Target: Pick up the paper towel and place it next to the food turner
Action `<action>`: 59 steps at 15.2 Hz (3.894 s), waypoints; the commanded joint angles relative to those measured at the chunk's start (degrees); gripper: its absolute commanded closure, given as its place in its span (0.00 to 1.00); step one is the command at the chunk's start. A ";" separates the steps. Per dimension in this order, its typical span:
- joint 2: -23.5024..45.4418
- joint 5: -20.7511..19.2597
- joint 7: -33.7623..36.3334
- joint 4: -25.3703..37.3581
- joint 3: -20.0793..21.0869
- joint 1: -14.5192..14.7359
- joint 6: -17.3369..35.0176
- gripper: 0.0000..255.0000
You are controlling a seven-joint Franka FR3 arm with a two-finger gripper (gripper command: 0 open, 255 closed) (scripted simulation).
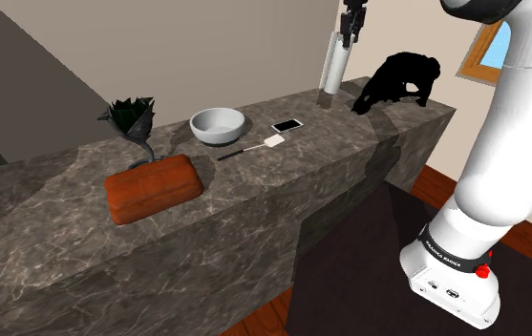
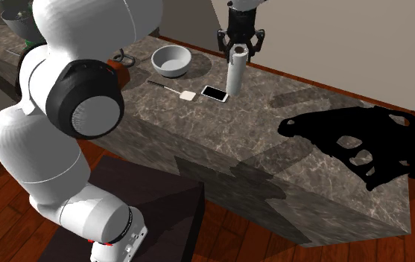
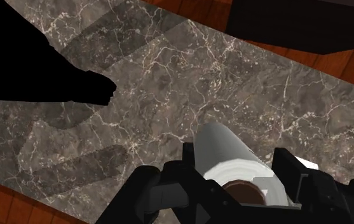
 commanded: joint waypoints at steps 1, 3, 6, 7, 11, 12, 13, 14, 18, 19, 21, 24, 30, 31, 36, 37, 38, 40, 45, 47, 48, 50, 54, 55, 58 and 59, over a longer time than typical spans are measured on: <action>-0.57 -0.33 2.03 1.39 0.66 1.40 -2.09 1.00; -0.54 -0.41 4.09 3.49 1.40 2.76 -4.31 1.00; 0.16 -0.31 7.09 7.56 2.52 4.65 -7.93 1.00; 0.59 -0.21 8.07 9.21 2.87 5.24 -9.23 1.00; 3.57 0.57 11.83 17.76 4.23 7.28 -15.17 1.00; 4.73 0.89 12.74 20.58 4.55 7.67 -16.93 1.00; 6.15 1.28 13.63 23.85 4.87 7.97 -18.86 1.00; 7.92 1.77 14.50 27.74 5.17 8.16 -21.07 1.00; 9.03 2.02 16.36 29.69 5.68 9.31 -22.06 1.00; 7.71 1.64 16.53 26.70 5.65 9.84 -20.38 1.00; 5.62 1.03 16.87 21.71 5.66 10.63 -17.46 1.00; 3.26 0.34 17.34 15.64 5.71 11.47 -13.72 1.00; 0.09 -0.56 18.13 6.18 5.87 12.48 -7.39 1.00; -0.31 -0.67 18.25 4.83 5.89 12.60 -6.43 1.00; -1.87 -1.11 18.77 -1.26 6.00 13.05 -1.86 1.00; -2.11 -1.17 18.86 -2.37 6.02 13.12 -0.99 1.00; -2.32 -1.23 18.95 -3.45 6.04 13.18 -0.13 1.00; -2.70 -1.34 19.11 -5.51 6.08 13.29 1.57 1.00; -3.32 -1.52 19.47 -10.20 6.15 13.49 5.65 1.00; -3.45 -1.56 19.60 -11.92 6.18 13.54 7.23 1.00; -3.49 -1.57 19.65 -12.74 6.19 13.57 8.01 1.00; -3.53 -1.59 19.76 -14.34 6.21 13.60 9.56 1.00; -3.44 -1.58 19.94 -17.30 6.25 13.65 12.61 1.00; -3.39 -1.57 19.98 -18.00 6.26 13.66 13.36 1.00; -3.14 -1.52 20.08 -19.98 6.29 13.66 15.58 1.00; -3.03 -1.49 20.10 -20.62 6.30 13.66 16.32 1.00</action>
